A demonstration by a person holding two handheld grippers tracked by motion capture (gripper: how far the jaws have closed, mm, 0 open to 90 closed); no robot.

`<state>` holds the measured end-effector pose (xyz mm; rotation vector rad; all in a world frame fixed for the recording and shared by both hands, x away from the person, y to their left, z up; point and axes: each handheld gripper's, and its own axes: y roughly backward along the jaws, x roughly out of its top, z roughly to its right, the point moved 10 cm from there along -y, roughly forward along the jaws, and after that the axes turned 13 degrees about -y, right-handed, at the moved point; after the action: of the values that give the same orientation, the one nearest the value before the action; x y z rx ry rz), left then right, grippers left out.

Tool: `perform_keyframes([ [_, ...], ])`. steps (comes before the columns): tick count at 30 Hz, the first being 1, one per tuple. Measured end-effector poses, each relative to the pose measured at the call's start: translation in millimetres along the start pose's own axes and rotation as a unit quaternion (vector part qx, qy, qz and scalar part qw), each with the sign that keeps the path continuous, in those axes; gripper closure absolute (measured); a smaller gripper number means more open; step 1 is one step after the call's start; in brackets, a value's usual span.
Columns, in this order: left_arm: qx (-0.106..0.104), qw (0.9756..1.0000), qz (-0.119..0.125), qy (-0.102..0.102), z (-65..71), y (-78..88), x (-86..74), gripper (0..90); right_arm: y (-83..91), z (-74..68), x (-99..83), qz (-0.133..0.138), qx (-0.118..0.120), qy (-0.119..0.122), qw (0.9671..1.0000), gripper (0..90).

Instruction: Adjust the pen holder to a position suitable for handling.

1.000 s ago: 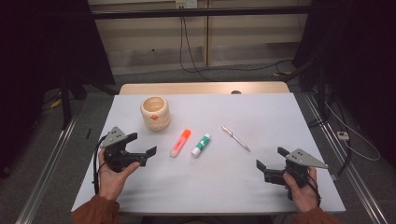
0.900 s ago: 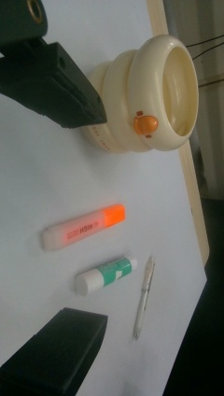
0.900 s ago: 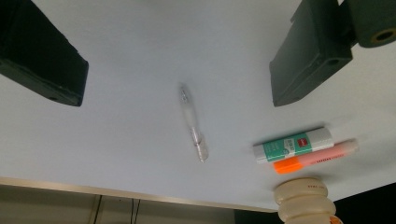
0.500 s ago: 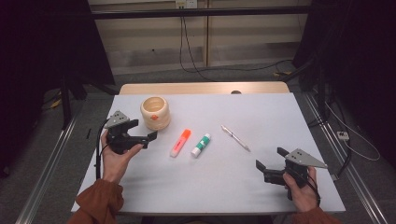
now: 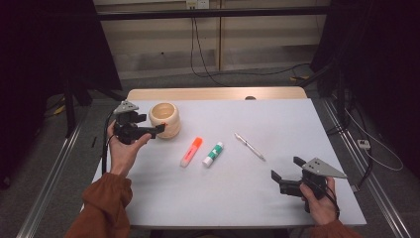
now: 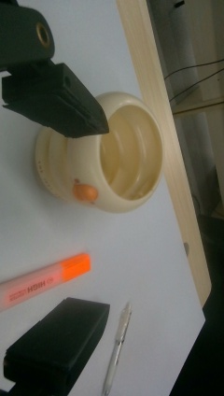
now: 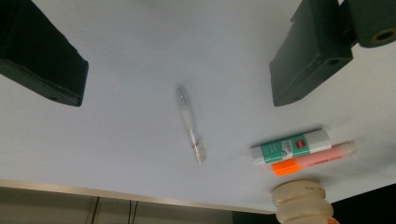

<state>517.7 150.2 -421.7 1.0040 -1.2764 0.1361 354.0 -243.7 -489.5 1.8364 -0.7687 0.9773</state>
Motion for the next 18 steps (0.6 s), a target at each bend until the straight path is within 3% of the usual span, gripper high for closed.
perform_keyframes([
  [5,0.006,0.9998,-0.017,0.0,-10.0,-8.5,2.0,15.0,0.3,0.4,0.0,0.0,-0.001,-0.001,1.0,4.2],
  [7,0.017,0.9995,-0.025,0.001,-18.6,-15.1,3.8,15.2,-0.1,0.3,-0.2,-0.001,0.0,0.0,1.0,4.2],
  [10,0.011,0.9994,-0.033,0.007,-23.5,-20.2,3.5,15.3,-0.4,0.0,-0.4,-0.001,0.0,0.0,1.0,4.1],
  [12,0.027,0.9987,-0.039,0.017,-32.7,-26.2,3.7,16.3,-0.4,0.0,-0.3,-0.001,0.0,-0.001,1.0,4.2],
  [15,0.024,0.9987,-0.04,0.022,-36.2,-30.8,4.1,23.0,-0.5,0.0,-0.4,-0.001,0.001,-0.001,1.0,4.2],
  [18,0.043,0.9976,-0.049,0.023,-45.8,-37.3,2.0,29.0,-0.9,0.3,-0.9,-0.003,0.001,-0.001,1.0,4.2],
])
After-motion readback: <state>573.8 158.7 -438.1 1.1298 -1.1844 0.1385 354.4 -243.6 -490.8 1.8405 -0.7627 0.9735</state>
